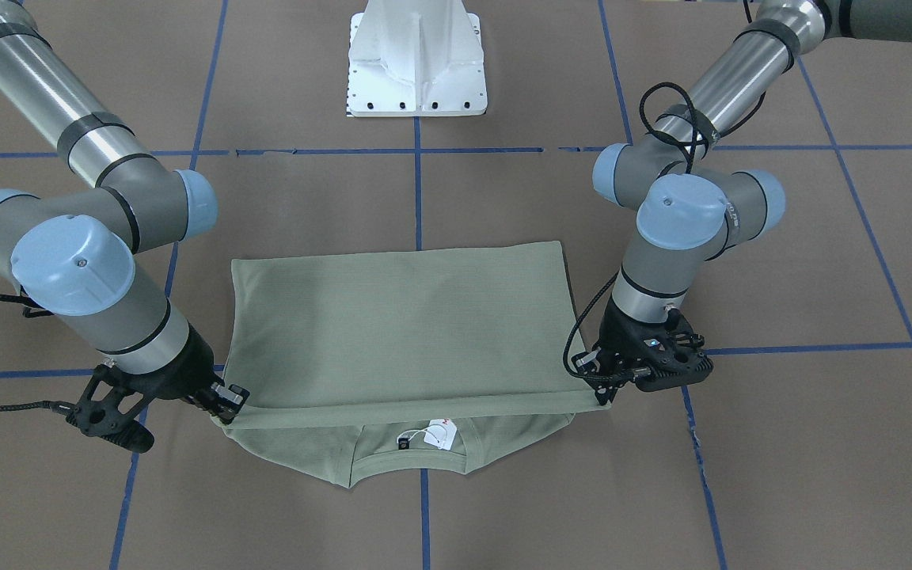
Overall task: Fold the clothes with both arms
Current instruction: 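Lift the hem with both grippers and fold it toward the collar, then lay the hem down at the collar and open both grippers, then lower the right gripper onto the folded shirt's side edge nearest it and grasp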
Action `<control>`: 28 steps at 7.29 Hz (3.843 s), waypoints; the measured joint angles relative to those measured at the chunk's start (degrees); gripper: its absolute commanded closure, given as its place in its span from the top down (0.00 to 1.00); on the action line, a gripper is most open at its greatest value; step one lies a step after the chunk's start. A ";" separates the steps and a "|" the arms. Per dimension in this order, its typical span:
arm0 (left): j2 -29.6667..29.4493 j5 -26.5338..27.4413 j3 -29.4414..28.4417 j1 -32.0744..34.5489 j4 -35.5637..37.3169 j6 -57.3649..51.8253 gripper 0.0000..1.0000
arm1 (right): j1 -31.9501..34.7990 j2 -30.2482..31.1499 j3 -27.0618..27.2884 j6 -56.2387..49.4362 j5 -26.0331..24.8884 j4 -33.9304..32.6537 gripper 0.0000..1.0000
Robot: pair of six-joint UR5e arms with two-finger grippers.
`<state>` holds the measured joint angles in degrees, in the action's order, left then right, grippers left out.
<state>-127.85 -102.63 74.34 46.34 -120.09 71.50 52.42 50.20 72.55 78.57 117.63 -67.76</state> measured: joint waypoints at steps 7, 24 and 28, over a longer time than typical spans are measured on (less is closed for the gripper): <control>-1.85 0.32 -1.19 0.15 0.02 0.06 0.55 | -0.16 -0.33 -1.47 0.00 -1.85 2.24 0.99; -1.56 1.37 3.61 0.30 0.83 -0.22 1.00 | -14.99 23.81 24.51 9.32 -4.15 2.64 0.21; -1.36 1.38 3.62 0.24 0.71 -0.22 1.00 | -15.27 24.46 24.94 9.18 -3.43 2.64 0.00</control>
<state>-129.21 -101.25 77.96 46.59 -119.38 71.28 37.15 74.66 97.49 87.76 114.20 -65.13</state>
